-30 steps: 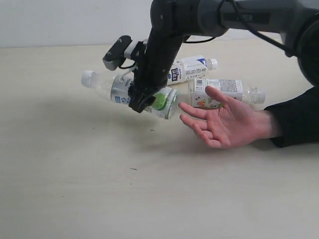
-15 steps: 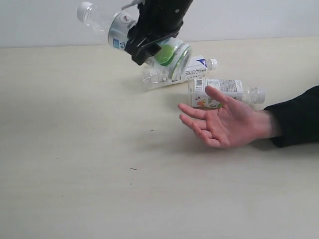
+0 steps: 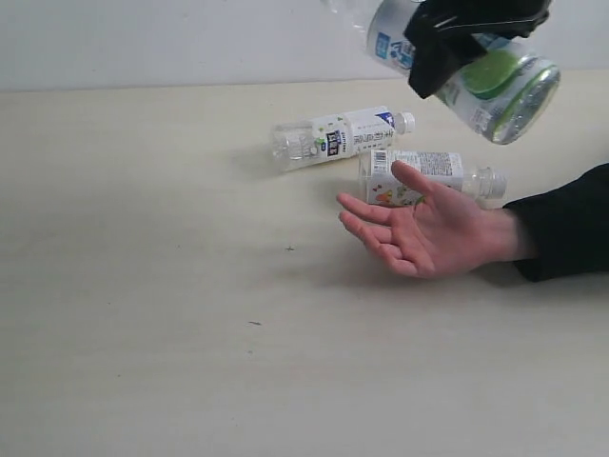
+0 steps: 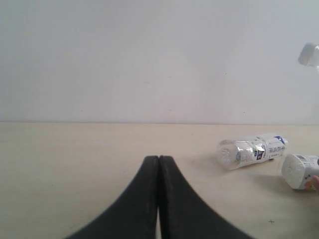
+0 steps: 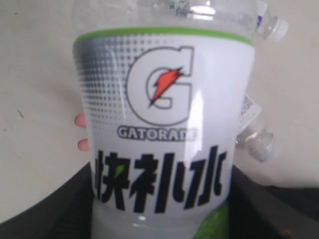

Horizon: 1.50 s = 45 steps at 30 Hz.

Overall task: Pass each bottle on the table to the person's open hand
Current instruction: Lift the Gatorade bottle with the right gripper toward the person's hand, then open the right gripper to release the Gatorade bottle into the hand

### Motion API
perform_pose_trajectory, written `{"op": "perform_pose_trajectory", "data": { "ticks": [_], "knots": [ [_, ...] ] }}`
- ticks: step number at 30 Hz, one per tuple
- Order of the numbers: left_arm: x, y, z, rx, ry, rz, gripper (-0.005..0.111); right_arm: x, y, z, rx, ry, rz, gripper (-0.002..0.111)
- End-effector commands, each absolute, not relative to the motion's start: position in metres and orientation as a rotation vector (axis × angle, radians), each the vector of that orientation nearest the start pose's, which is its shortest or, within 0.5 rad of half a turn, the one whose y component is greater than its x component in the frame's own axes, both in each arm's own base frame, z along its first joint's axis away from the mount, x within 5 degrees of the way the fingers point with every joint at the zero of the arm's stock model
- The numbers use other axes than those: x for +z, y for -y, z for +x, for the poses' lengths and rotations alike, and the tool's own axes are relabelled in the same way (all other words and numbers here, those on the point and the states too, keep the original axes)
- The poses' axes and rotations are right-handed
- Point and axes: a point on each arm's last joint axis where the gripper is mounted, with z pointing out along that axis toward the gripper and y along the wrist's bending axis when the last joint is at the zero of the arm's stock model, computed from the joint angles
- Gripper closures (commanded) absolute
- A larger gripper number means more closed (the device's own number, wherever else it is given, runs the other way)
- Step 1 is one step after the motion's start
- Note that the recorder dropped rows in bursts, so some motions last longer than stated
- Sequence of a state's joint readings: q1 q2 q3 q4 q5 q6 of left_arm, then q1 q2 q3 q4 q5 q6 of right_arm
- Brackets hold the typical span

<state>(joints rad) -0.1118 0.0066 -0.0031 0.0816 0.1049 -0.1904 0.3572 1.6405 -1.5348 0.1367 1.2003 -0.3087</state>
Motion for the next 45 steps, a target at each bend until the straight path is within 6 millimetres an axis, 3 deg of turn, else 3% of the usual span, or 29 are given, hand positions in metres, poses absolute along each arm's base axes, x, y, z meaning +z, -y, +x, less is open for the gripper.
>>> {"op": "perform_pose_trajectory", "data": {
  "ticks": [1, 3, 8, 14, 21, 32, 40, 45],
  "knots": [
    [0.204, 0.005, 0.056, -0.163, -1.584, -0.004, 0.106, 0.347, -0.112, 0.289, 0.202, -2.634, -0.771, 0.108],
    [0.204, 0.005, 0.056, -0.163, -1.584, -0.004, 0.106, 0.337, -0.113, 0.284, 0.248, -2.669, -0.767, 0.108],
    [0.204, 0.005, 0.056, -0.163, -1.584, -0.004, 0.106, 0.288, -0.119, 0.283, 0.344, -2.835, -0.759, 0.108],
    [0.204, 0.005, 0.056, -0.163, -1.584, -0.004, 0.106, 0.260, -0.127, 0.305, 0.339, -2.854, -0.661, 0.108],
    [0.204, 0.005, 0.056, -0.163, -1.584, -0.004, 0.106, 0.219, -0.123, 0.303, 0.301, -2.841, -0.620, 0.108],
    [0.204, 0.005, 0.056, -0.163, -1.584, -0.004, 0.106, 0.206, -0.121, 0.298, 0.300, -2.859, -0.603, 0.108],
    [0.204, 0.005, 0.056, -0.163, -1.584, -0.004, 0.106, 0.178, -0.123, 0.305, 0.285, -2.928, -0.604, 0.108],
    [0.204, 0.005, 0.056, -0.163, -1.584, -0.004, 0.106, 0.173, -0.124, 0.306, 0.286, -2.947, -0.605, 0.093]
  ]
}}
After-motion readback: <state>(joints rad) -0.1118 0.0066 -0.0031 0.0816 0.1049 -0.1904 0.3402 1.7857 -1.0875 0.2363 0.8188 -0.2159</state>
